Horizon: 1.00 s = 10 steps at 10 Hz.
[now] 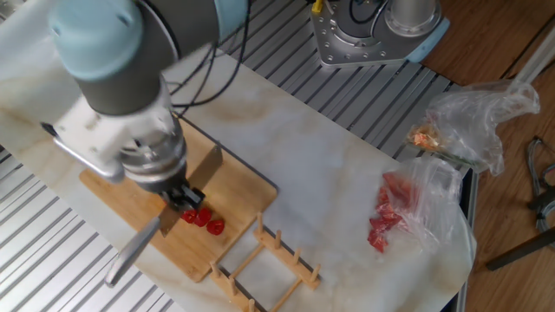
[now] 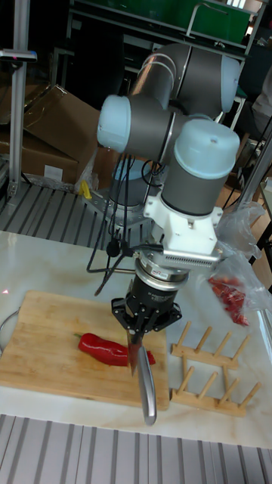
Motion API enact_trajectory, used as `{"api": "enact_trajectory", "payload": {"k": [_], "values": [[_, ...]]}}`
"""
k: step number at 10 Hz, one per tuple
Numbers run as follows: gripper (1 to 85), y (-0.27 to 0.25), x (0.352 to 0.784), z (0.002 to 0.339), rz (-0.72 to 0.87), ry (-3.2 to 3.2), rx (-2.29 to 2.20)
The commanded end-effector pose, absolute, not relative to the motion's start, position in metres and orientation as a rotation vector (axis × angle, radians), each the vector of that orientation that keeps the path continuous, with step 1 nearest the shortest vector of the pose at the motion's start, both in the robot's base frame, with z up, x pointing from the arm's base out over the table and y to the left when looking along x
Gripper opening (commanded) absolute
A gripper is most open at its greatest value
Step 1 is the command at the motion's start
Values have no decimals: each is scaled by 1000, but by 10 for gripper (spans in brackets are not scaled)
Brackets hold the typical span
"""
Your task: Chop the chili peppers
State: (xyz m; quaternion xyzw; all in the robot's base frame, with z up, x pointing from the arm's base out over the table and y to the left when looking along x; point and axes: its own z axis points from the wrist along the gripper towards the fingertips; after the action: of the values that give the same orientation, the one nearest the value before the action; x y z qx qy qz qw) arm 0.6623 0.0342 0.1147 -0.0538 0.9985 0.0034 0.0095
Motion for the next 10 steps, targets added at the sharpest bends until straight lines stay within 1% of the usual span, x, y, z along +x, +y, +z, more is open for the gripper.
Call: {"api": "enact_trajectory", "payload": {"k": [1,10], "values": [[13,24,663,137,63,3105,-189],[13,27,676,112,86,3113,-106]]}}
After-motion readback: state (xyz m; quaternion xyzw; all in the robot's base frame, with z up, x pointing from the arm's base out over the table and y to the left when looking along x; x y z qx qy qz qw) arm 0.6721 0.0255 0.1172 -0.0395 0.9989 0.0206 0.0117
